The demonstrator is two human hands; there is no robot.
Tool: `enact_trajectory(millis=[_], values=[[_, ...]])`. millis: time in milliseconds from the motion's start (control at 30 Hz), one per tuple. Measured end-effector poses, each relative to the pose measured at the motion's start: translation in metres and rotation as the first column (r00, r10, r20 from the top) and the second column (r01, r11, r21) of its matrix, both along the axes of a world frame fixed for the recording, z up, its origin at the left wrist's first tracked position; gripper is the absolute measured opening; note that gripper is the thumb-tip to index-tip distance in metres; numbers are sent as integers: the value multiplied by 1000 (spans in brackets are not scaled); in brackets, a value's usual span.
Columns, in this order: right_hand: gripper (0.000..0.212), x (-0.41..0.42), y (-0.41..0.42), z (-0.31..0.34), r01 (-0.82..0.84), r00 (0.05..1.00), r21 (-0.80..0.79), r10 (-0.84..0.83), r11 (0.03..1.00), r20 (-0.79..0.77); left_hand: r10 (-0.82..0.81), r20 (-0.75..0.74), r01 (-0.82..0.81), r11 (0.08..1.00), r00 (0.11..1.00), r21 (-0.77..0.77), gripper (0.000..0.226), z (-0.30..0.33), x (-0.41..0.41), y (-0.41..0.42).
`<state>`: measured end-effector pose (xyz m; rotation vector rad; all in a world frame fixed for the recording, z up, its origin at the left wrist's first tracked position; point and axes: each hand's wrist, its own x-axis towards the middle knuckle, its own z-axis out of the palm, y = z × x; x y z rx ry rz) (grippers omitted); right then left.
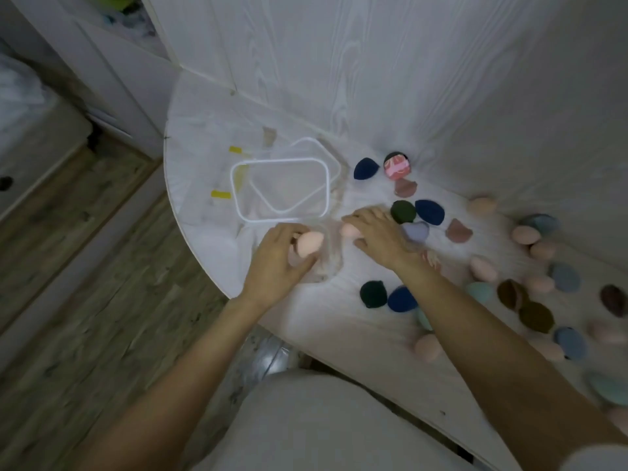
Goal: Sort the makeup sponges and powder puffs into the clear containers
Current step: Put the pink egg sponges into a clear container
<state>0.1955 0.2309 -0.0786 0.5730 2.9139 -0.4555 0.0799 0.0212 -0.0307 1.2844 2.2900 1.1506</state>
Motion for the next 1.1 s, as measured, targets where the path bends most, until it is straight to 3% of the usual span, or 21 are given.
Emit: enact_trajectory(millis=[100, 200, 267, 333, 467, 533, 633, 767, 967, 1100], values=[[39, 7, -18, 7, 211, 957, -43, -216, 976, -193, 86, 82, -80, 994, 993, -79, 44, -2, -32, -30], [31, 20, -41, 22, 415, 796, -323, -511, 851, -325, -168, -60, 146, 952, 984, -267, 33, -10, -62, -45], [30, 27, -59, 34, 423, 694, -535, -641, 731, -327, -354, -161, 260, 868, 921, -422, 29, -11, -77, -45], [29, 31, -76, 43, 395, 644, -649, -700, 650, -309, -500, -237, 321, 786, 833, -528, 28, -10, -83, -38], [28, 30, -97, 48, 390, 610, -738, -755, 550, -241, -623, -258, 325, 664, 738, -674, 28, -10, -78, -31], [29, 28, -102, 47, 391, 605, -747, -762, 537, -231, -643, -265, 315, 642, 719, -699, 28, -14, -76, -33], [32, 25, -109, 47, 377, 624, -763, -752, 526, -211, -594, -259, 302, 679, 761, -669, 30, -22, -75, -39], [37, 17, -119, 44, 309, 711, -746, -664, 590, -231, -568, -249, 332, 724, 785, -605, 19, -28, -73, -49], [32, -15, -132, 37, 261, 862, -569, -454, 780, -227, -597, -240, 311, 670, 766, -674, 44, -29, -64, -64], [25, -39, -138, 29, 198, 961, -348, -251, 916, -114, -502, -219, 301, 756, 837, -581, 35, -28, -58, -66]])
